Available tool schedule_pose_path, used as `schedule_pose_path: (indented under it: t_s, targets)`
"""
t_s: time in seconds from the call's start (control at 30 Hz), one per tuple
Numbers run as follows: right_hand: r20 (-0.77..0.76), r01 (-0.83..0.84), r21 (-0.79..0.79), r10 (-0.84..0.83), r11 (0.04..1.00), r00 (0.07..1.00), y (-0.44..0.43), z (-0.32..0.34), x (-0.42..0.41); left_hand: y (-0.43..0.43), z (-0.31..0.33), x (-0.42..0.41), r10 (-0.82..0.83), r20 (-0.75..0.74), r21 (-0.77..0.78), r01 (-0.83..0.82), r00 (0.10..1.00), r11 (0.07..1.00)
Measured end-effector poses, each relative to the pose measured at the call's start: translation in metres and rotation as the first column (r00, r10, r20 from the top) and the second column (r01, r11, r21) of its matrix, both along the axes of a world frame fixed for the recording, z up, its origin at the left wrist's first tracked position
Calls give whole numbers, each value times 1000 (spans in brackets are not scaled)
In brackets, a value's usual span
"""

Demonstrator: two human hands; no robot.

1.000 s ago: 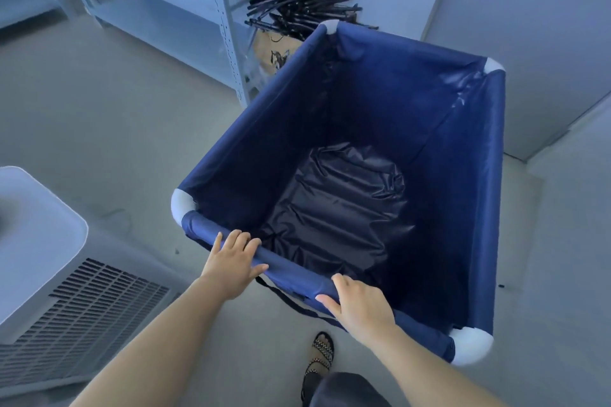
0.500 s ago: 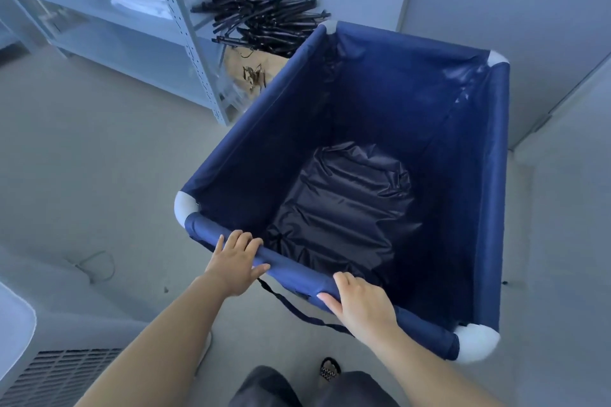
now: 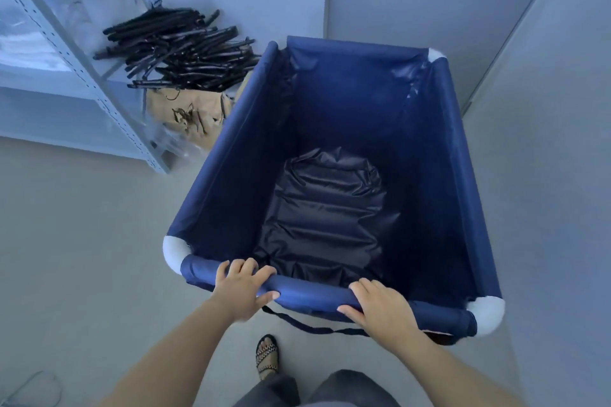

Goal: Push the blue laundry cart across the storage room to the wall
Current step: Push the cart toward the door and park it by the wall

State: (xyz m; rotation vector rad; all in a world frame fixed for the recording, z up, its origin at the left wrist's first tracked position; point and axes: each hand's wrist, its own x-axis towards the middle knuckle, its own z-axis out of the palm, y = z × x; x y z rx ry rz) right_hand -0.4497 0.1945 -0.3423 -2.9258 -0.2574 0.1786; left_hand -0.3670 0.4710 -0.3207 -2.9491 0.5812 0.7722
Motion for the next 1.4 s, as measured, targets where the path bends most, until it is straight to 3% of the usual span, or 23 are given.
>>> schedule_pose_path:
  t_s: [0.2,0.4,0.6,0.77,1.0,1.2,1.4]
  targets:
    - [150,167,-134,-147,977,978,9,-2,27,0,0,53,-198,53,-34,200,979,979]
    - [69,408,-88,-403,909,913,19,3,52,-6,-7,99,-301,92,-50,306,949,951]
    - [-8,535,-70,-537,842,843,26,7,82,-20,-8,143,-341,117,-52,349,933,936]
    - [-72,536,-67,-540,841,838,18,10,102,-30,-4,176,-391,89,-29,395,916,918]
    - [-233,543,-179,-572,820,787,14,6,129,-36,-2,193,-398,114,-7,401,910,916]
    - [-262,501,-130,-517,856,815,-3,12,138,-45,-2,200,-394,116,51,391,912,919]
    - [-333,483,-118,-493,868,804,-33,18,145,-64,7,202,-349,15,102,346,937,933]
